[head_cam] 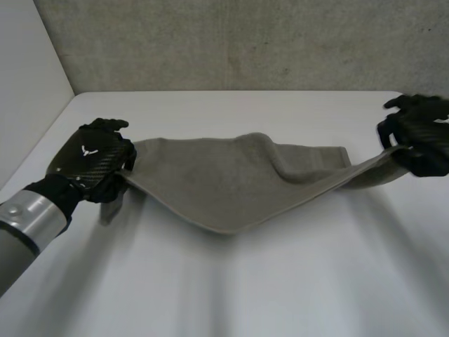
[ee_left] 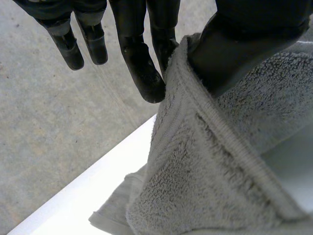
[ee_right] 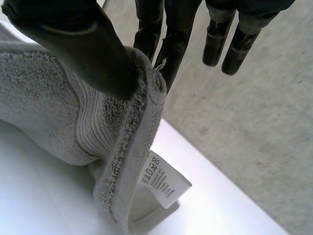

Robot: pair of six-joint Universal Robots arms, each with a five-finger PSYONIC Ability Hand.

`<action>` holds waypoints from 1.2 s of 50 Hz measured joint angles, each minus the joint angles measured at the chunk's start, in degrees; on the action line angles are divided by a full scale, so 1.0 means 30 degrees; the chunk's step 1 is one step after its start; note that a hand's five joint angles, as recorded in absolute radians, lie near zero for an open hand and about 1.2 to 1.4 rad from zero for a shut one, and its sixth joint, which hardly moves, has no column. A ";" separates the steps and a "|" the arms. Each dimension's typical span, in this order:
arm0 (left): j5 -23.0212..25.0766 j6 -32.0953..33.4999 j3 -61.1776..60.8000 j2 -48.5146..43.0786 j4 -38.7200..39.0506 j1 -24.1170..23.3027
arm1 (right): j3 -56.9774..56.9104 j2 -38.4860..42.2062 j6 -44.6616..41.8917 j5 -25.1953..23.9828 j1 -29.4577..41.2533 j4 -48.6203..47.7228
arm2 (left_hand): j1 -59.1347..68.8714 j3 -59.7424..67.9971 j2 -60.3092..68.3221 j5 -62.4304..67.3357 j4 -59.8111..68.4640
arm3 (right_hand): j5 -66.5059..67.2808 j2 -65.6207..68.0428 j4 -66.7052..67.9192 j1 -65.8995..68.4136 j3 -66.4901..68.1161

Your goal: Fold the towel.

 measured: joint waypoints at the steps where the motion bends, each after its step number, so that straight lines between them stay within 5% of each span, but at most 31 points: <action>1: 0.0000 -0.0026 0.0063 0.0521 -0.0580 0.0006 | -0.0094 -0.0588 0.0200 -0.0415 -0.0430 0.0344 | 0.0000 0.0000 0.0000 0.0000 0.0000 | 0.0000 0.0000 0.0000 0.0000 0.0000; 9: -0.0011 -0.0196 0.1362 0.2993 -0.3966 0.0036 | -0.1968 -0.2643 0.2588 -0.2884 -0.2493 0.1710 | 0.0000 0.0000 0.0000 0.0000 0.0000 | 0.0000 0.0000 0.0000 0.0000 0.0000; 15: -0.0015 -0.0125 0.2174 0.1949 -0.4458 0.0069 | -0.3104 -0.1665 0.3868 -0.3253 -0.2811 0.1049 | 0.0000 0.0000 0.0000 0.0000 0.0000 | 0.0000 0.0000 0.0000 0.0000 0.0000; 30: -0.0346 -0.0003 0.7635 -0.8654 -0.4097 -0.0267 | -0.8723 0.9280 0.0098 0.2678 0.2911 0.2089 | 0.0000 0.0000 0.0000 0.0002 0.0000 | 0.0008 0.0000 0.0000 0.0002 0.0000; 38: -0.0817 -0.0050 1.0285 -1.1337 -0.4259 -0.0639 | -1.1225 1.2071 -0.1965 0.4814 0.4247 0.3936 | 0.0000 -0.0002 0.0000 0.0002 0.0000 | 0.0027 0.0000 0.0000 0.0002 0.0000; 46: -0.1162 -0.0107 1.0173 -1.0442 -0.4612 -0.1152 | -1.0762 1.1108 -0.0788 0.5295 0.4630 0.3492 | 0.0000 0.0000 0.0000 0.0002 0.0000 | 0.0031 0.0000 0.0000 -0.0015 0.0000; 60: -0.1144 -0.0191 0.6512 -0.4507 -0.5473 -0.1373 | -0.6568 0.4783 0.0337 0.5341 0.3958 0.3023 | 0.0000 0.0000 0.0000 0.0002 0.0000 | 0.0032 0.0002 0.0000 -0.0015 0.0000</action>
